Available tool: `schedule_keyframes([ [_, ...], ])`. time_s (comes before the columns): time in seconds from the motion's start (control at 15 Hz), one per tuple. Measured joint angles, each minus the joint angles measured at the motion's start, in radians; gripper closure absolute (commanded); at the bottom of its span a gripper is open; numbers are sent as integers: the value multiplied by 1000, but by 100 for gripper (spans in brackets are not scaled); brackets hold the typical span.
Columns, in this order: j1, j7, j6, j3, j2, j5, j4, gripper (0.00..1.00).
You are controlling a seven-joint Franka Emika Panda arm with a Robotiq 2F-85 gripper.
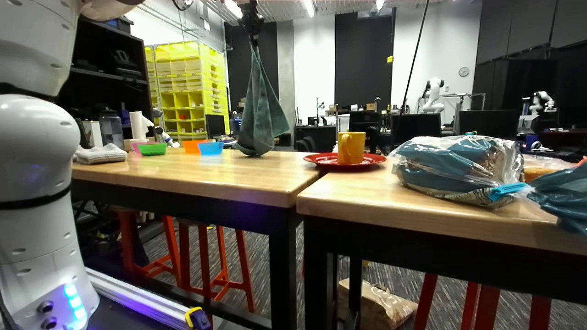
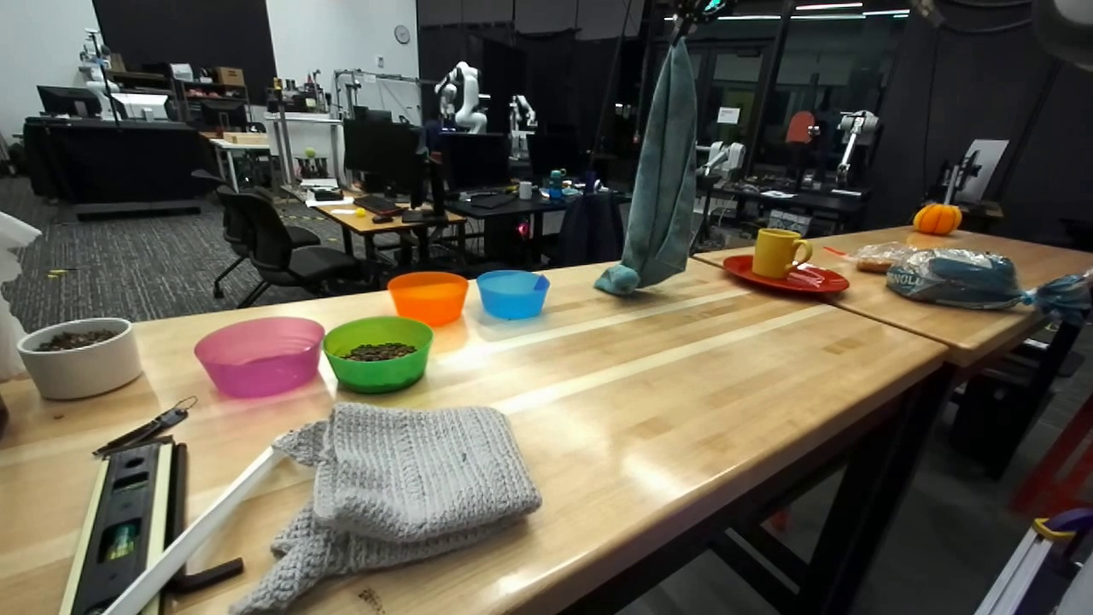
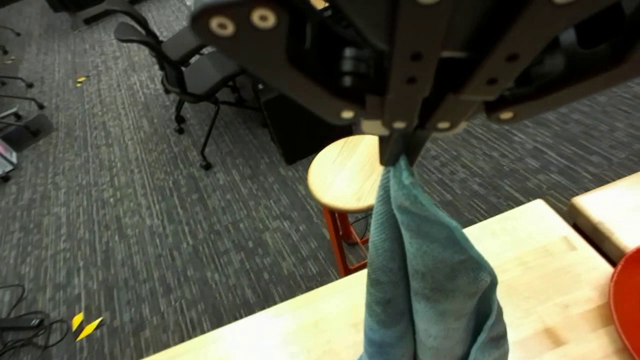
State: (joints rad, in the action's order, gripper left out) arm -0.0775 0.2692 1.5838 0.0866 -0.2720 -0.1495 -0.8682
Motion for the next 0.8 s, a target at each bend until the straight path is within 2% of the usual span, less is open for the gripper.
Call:
schedule_keyframes([
  [0.33, -7, 147, 35, 41, -79, 55, 176, 100],
  [0.6, -1, 273, 70, 82, -96, 153, 249, 100],
  [0.8, 20, 259, 13, 82, -98, 187, 264, 100],
])
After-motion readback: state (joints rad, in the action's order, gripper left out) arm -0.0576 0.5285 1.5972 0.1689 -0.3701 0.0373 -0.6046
